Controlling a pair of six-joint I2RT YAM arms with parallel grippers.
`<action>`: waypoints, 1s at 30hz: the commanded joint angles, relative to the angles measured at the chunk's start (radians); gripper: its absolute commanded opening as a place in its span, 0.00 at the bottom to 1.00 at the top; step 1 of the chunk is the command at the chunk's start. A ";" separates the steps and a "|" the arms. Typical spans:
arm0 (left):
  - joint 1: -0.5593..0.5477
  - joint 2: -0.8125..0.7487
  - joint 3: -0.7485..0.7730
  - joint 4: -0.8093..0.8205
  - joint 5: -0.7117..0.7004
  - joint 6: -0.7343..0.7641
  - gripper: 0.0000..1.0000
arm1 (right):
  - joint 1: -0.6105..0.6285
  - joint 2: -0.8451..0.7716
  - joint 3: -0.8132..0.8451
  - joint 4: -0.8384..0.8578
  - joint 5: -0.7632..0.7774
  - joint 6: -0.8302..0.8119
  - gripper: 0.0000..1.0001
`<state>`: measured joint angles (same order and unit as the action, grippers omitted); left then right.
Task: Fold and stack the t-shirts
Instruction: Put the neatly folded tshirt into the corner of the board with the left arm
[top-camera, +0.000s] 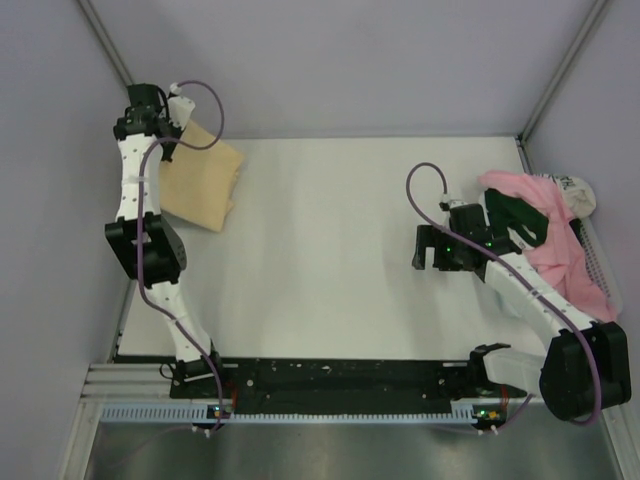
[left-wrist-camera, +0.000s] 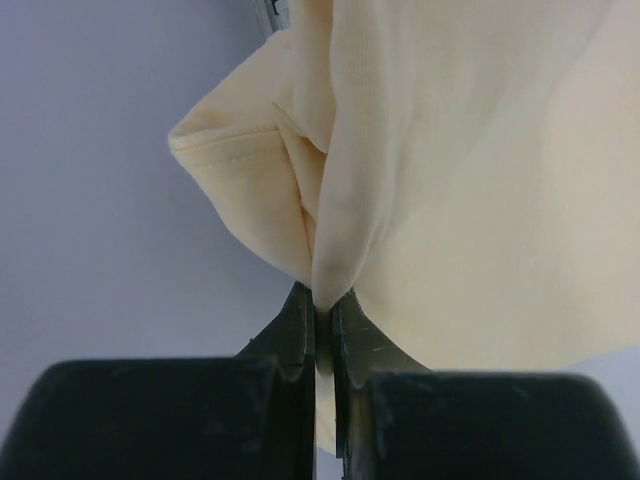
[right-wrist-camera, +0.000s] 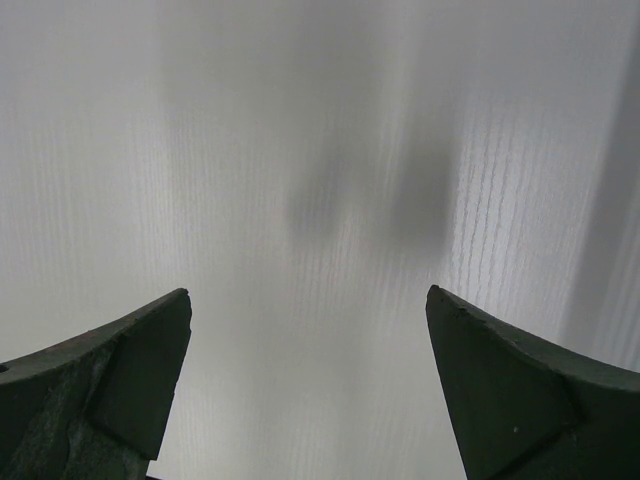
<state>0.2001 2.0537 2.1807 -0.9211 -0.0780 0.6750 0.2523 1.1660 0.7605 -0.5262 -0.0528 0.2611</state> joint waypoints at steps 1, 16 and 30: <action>0.059 0.097 0.103 0.100 -0.061 -0.051 0.00 | -0.005 -0.002 0.011 -0.001 0.011 -0.013 0.99; 0.133 -0.013 -0.197 0.292 -0.099 -0.111 0.93 | -0.005 -0.003 0.014 -0.008 0.008 -0.016 0.99; -0.097 -0.636 -1.028 0.364 0.473 -0.150 0.99 | -0.005 -0.043 -0.001 0.014 0.010 -0.014 0.99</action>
<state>0.1528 1.5417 1.3598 -0.6655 0.1970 0.5697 0.2523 1.1637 0.7605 -0.5404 -0.0532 0.2535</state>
